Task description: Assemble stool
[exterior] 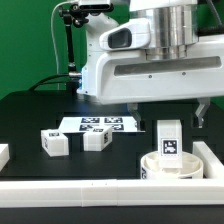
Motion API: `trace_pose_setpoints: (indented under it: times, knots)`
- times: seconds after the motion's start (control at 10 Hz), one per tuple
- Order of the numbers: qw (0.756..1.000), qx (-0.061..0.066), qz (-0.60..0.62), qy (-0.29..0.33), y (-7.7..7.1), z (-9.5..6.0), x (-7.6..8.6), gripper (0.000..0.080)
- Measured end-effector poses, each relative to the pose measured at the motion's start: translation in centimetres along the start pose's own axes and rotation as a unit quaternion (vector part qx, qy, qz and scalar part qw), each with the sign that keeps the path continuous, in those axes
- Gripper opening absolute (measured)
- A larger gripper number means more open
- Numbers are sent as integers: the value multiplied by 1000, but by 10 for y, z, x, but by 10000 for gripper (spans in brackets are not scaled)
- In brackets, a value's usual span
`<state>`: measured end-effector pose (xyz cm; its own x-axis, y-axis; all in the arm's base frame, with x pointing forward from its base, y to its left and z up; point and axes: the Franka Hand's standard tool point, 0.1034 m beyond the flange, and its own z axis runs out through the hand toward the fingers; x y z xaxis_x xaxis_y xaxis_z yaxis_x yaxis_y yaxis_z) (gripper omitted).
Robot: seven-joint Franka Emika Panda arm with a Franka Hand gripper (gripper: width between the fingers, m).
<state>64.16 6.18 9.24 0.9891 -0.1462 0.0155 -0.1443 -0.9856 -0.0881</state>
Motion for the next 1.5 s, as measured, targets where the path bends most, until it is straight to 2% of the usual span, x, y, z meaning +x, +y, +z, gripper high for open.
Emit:
trace_pose_setpoints:
  times: [0.3, 0.5, 0.6, 0.7, 1.0, 1.1, 1.2, 1.5]
  knots:
    - [1000, -1, -1, -3, -1, 4, -2, 649]
    - [1000, -1, -1, -3, -1, 4, -3, 392]
    - [1000, -1, -1, -3, -1, 4, -3, 392]
    - [1000, -1, -1, -3, -1, 4, -3, 337]
    - [1000, 0, 7, -3, -1, 4, -3, 337]
    - [999, 8, 41, -5, 0, 4, -2, 337]
    - [995, 28, 99, -7, 3, 4, -1, 338]
    - [974, 43, 223, -12, 2, 4, -1, 340]
